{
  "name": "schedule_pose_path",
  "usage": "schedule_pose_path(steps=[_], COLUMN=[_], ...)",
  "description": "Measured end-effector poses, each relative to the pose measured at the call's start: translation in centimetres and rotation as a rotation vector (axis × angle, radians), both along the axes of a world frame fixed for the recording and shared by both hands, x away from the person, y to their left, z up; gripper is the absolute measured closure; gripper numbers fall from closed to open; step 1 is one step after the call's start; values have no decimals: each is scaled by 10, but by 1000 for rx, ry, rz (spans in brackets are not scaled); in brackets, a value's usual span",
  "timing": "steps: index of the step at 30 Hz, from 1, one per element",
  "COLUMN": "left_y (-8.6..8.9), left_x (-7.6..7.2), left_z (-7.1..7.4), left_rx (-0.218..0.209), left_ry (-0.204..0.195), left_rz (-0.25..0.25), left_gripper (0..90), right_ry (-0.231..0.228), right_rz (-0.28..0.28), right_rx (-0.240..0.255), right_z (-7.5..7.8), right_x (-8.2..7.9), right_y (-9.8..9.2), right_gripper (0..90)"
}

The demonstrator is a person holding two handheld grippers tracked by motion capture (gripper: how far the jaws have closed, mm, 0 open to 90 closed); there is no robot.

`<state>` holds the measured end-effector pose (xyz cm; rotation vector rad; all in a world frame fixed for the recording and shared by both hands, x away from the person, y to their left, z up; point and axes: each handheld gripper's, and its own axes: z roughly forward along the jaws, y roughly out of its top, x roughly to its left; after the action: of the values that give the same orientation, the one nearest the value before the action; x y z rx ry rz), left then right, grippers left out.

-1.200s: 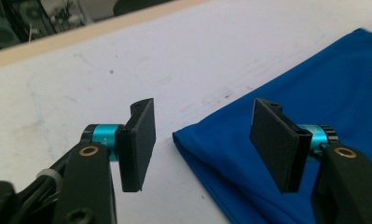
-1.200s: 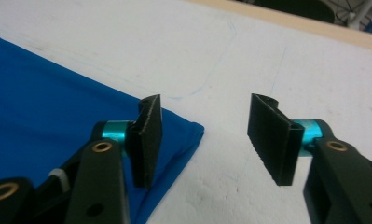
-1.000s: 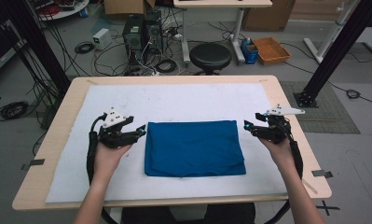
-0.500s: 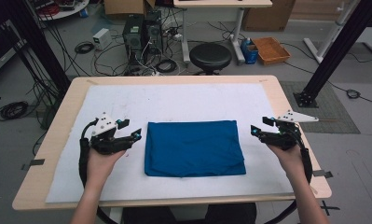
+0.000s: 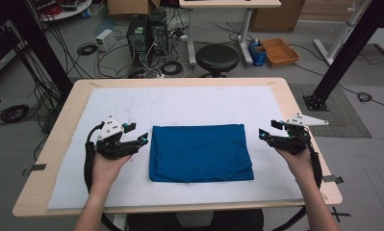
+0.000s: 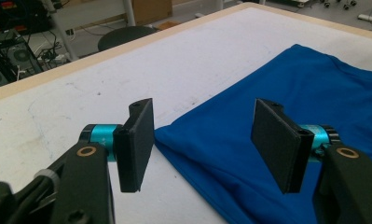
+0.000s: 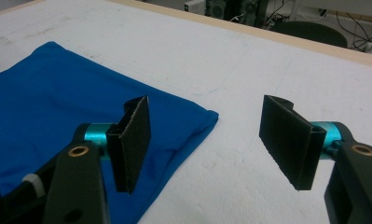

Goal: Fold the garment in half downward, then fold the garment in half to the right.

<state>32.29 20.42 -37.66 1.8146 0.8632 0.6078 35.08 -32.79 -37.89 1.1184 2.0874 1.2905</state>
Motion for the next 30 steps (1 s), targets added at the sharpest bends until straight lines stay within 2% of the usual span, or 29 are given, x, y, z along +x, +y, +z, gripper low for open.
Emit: schedule_pose_path(steps=[10,16,20,22,23,28,29,30], left_y=[0,0,-3,-3,-2,-4,-6,-7], left_x=[1,-2,-3,-2,-3,-12,-14,-16], left_z=[-2,0,-1,-3,-4,-9,-10,-9], left_rx=[11,-6,9,-16,-37,-92,-103,-108], left_ry=[6,4,30,64,66,3,5,25], left_rz=[0,1,3,2,-9,-51,-57,-63], left_gripper=[396,396,407,408,408,407,407,407], right_ry=[4,-4,-2,-3,-1,-5,-6,-5], right_rz=[-6,-1,1,4,7,8,9,10], right_rx=[0,0,1,-2,-2,1,3,2], right_z=[-2,0,1,0,0,2,2,2], right_x=[1,1,2,3,3,3,3,3], right_y=[-2,0,2,3,3,4,4,5], right_gripper=[339,339,338,339,338,338,338,338])
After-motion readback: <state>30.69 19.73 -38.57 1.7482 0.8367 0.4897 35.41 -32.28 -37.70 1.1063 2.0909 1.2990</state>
